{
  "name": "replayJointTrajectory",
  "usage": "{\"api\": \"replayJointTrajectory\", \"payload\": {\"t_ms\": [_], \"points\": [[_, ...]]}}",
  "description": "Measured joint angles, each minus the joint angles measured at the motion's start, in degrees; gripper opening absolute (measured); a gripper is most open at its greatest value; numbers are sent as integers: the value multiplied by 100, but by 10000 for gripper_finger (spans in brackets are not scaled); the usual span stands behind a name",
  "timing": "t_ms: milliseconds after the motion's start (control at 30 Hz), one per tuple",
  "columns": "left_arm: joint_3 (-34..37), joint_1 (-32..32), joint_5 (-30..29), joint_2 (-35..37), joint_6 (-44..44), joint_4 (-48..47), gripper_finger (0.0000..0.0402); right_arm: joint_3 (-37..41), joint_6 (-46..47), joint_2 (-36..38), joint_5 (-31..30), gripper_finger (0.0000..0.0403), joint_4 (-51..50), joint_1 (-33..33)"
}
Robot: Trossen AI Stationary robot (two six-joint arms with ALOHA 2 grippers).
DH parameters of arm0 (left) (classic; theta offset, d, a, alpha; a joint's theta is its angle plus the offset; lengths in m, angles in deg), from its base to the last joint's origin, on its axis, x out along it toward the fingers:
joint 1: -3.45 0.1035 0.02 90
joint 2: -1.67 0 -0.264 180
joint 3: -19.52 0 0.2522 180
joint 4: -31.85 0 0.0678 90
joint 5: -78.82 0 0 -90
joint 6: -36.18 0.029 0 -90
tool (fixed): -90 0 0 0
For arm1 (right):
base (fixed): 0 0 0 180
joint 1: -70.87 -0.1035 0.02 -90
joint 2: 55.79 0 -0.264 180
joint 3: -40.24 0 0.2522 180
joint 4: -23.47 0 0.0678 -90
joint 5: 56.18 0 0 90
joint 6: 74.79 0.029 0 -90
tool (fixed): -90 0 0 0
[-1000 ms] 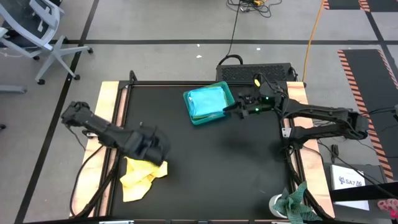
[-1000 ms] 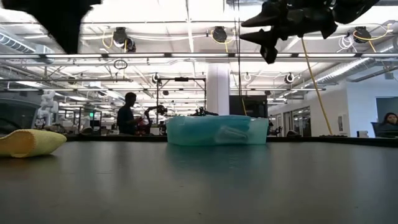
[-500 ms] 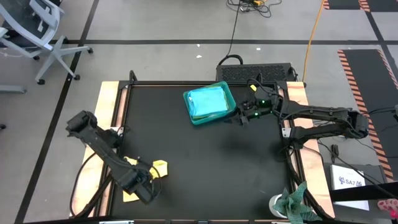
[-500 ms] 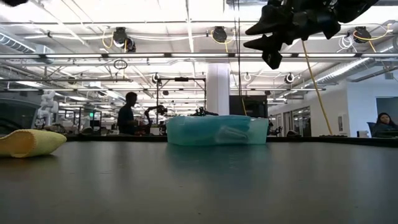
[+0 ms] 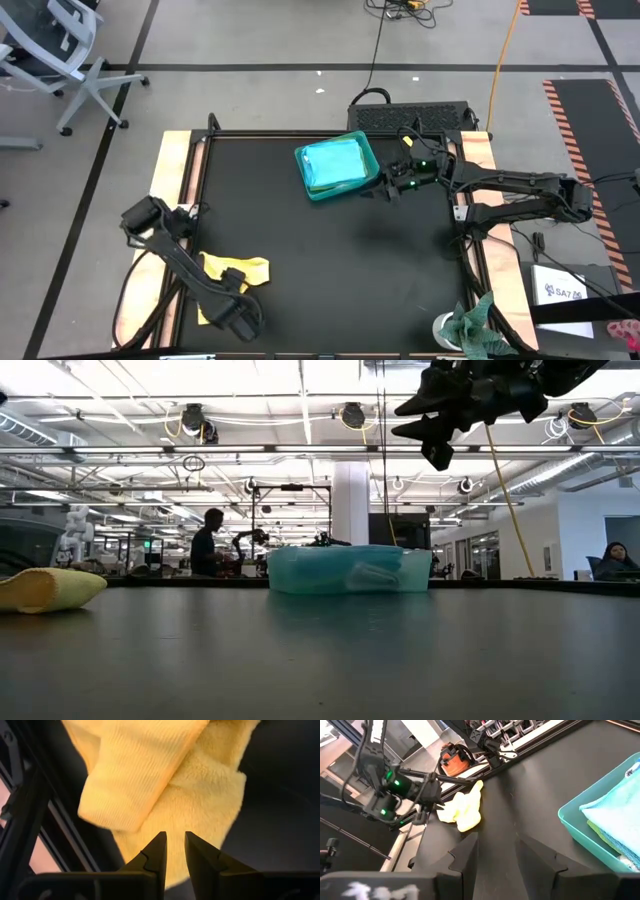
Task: Fold microfiber towels
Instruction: Fold the yellow microfiber towel
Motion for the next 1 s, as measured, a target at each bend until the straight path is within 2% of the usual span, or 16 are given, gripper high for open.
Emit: {"api": "replayJointTrajectory", "payload": {"t_ms": [267, 533, 1000], "points": [[0, 49, -20, -527, 330, -180, 72, 0, 50, 0, 0, 121, 0, 0], [0, 146, -157, -529, 665, -686, 72, 0, 176, 0, -13, 121, 0, 0], [0, 133, -352, -529, 873, -544, 72, -1, 203, 0, -24, 121, 2, 4]]}}
